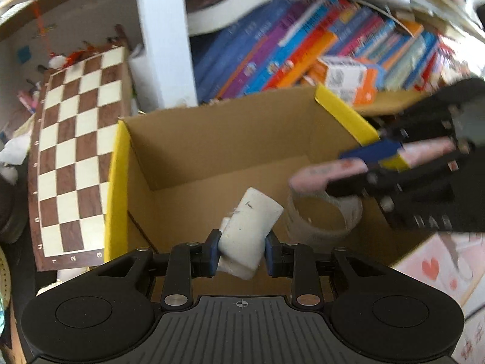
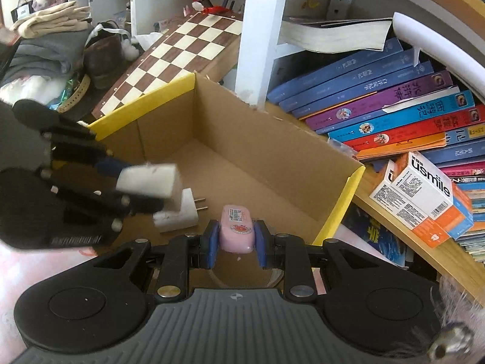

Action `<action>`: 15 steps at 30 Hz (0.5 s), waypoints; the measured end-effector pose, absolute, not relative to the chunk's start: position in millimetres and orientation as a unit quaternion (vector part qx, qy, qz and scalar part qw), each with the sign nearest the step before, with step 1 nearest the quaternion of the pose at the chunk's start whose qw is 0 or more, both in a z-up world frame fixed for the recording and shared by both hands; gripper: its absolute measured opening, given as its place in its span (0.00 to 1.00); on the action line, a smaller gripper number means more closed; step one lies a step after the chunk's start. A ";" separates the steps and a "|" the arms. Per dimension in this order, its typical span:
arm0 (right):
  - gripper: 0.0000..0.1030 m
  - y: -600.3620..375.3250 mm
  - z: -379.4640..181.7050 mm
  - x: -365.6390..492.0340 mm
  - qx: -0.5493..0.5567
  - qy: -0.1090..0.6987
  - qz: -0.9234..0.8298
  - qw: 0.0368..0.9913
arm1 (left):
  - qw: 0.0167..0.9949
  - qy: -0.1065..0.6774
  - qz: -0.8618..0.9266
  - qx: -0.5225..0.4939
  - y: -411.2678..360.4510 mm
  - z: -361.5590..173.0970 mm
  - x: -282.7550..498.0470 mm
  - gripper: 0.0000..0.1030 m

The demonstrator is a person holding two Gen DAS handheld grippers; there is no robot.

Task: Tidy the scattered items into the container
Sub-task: 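Lower the eraser into the box and open the left gripper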

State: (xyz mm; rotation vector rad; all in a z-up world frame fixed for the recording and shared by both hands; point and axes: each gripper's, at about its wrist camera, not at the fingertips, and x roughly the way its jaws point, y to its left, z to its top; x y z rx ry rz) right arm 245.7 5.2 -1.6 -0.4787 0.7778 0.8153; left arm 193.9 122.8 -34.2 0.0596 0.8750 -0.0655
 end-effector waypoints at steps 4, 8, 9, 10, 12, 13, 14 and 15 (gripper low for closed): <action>0.23 10.5 -4.7 256.3 -0.222 0.368 0.381 0.818 | 0.903 0.427 -0.039 0.029 122.7 -35.3 195.2 0.28; 0.23 16.3 -5.2 263.7 -0.222 0.367 0.383 0.818 | 0.902 0.428 -0.044 0.034 121.5 -36.1 198.5 0.26; 0.23 17.9 -5.1 265.4 -0.223 0.366 0.383 0.818 | 0.902 0.428 -0.043 0.035 121.4 -36.6 199.9 0.26; 0.23 19.5 -5.1 267.4 -0.223 0.365 0.383 0.819 | 0.902 0.428 -0.042 0.034 121.5 -37.1 200.8 0.26; 0.23 22.8 -5.5 271.4 -0.224 0.365 0.383 0.819 | 0.902 0.428 -0.042 0.032 121.5 -37.8 202.7 0.26; 0.23 24.4 -5.8 273.2 -0.224 0.365 0.383 0.819 | 0.903 0.426 -0.043 0.032 121.3 -37.2 202.4 0.26; 0.23 26.1 -6.5 275.0 -0.225 0.366 0.383 0.818 | 0.904 0.425 -0.043 0.031 121.1 -36.7 202.1 0.26; 0.23 27.7 -7.2 276.8 -0.227 0.366 0.383 0.817 | 0.905 0.423 -0.044 0.030 120.9 -36.0 201.7 0.26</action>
